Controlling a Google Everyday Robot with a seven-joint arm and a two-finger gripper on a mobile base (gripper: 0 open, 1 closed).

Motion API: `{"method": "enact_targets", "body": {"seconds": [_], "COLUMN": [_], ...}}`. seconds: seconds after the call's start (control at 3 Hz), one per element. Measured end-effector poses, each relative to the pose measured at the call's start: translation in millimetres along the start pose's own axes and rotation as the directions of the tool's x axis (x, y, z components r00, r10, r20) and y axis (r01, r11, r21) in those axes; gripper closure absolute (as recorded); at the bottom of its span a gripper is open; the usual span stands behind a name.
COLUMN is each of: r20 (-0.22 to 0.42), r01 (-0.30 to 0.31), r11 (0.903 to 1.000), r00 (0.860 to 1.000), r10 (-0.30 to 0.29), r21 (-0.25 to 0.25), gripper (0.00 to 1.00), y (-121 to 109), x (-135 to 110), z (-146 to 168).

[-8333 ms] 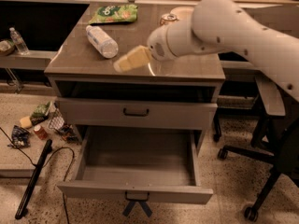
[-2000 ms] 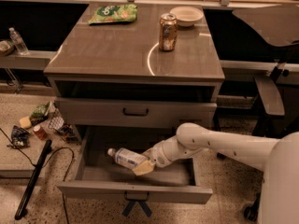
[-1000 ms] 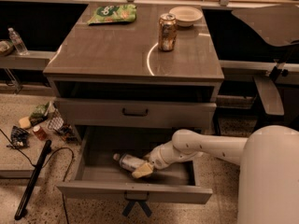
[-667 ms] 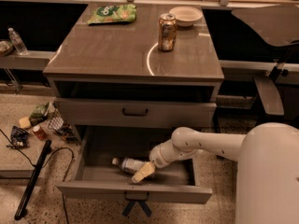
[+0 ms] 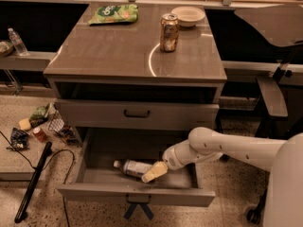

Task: Place blue plastic bottle into middle drawer

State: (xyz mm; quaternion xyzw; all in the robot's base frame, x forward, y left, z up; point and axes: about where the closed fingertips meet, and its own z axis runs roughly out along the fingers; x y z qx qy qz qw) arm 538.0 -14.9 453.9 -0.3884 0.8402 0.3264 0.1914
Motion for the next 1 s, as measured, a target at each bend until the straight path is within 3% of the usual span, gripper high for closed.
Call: {"method": "enact_targets", "body": {"seconds": [0.33,0.67,1.0], "r20": [0.048,0.135,0.186], "r01": [0.002,0.045,0.036], "r11": [0.9994,0.9934,0.9853], "r00": [0.999,0.989,0.980], "r10": [-0.004,-0.060,-0.068], "r21": [0.036,0.106,0.167], "gripper": [0.18,0.41,0.38], "y": [32,80,89], "x": [4,-9,-12], "z": [-56,-128,-167]}}
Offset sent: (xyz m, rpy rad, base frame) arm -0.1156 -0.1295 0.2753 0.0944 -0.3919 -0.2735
